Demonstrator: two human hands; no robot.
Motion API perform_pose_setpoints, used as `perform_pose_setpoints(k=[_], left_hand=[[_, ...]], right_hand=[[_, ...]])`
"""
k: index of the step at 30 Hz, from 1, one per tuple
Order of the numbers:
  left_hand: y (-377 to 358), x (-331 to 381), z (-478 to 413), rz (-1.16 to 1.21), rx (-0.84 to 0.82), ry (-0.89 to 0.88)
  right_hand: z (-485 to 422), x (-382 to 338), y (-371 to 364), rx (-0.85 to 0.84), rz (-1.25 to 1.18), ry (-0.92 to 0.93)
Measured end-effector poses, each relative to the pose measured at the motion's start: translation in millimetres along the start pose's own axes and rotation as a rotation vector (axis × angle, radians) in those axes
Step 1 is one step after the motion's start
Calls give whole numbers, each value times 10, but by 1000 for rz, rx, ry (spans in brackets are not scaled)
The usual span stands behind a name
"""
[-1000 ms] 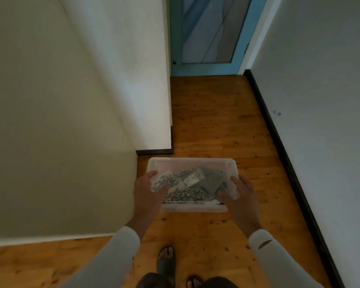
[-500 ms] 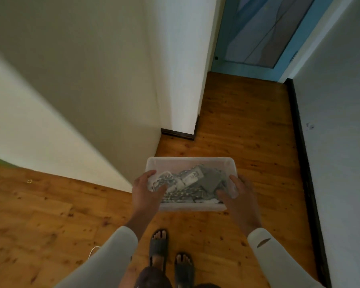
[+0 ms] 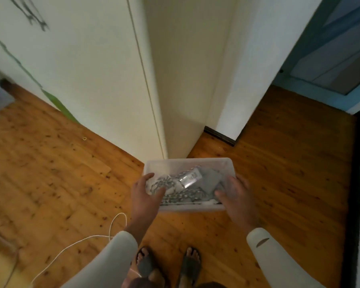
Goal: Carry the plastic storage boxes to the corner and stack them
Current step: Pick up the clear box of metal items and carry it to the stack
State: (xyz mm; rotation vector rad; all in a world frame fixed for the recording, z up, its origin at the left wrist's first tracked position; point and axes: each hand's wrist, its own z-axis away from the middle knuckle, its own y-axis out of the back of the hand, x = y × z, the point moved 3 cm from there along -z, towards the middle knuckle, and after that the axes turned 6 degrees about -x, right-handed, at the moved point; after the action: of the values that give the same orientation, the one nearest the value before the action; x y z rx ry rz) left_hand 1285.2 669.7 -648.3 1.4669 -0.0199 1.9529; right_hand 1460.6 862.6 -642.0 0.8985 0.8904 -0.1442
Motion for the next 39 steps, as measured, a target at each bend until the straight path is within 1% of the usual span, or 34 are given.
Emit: perform_pose_setpoints(k=[3, 10, 15, 18, 22, 29, 35, 39], left_hand=[[215, -118, 57, 11, 74, 20], [869, -461, 188, 111, 231, 119], [1353, -642, 174, 127, 324, 149], [1640, -731, 153, 132, 361, 153], [2089, -869, 111, 159, 400, 141], [3021, -1073, 23, 143, 529, 162], [3481, -1132, -74, 166, 618, 179], [3721, -1193, -207, 186, 686, 227]], right_hand=[[-40, -138, -177, -50, 17, 12], [-108, -758, -720, -183, 50, 146], [-121, -1143, -1161, -273, 17, 196], [-118, -1371, -1391, -289, 31, 214], [-90, -1777, -1776, -302, 94, 293], [-46, -2544, -2501, -387, 120, 383], [-109, -3019, -2896, -420, 177, 486], [-280, -3351, -3218, -486, 183, 535]])
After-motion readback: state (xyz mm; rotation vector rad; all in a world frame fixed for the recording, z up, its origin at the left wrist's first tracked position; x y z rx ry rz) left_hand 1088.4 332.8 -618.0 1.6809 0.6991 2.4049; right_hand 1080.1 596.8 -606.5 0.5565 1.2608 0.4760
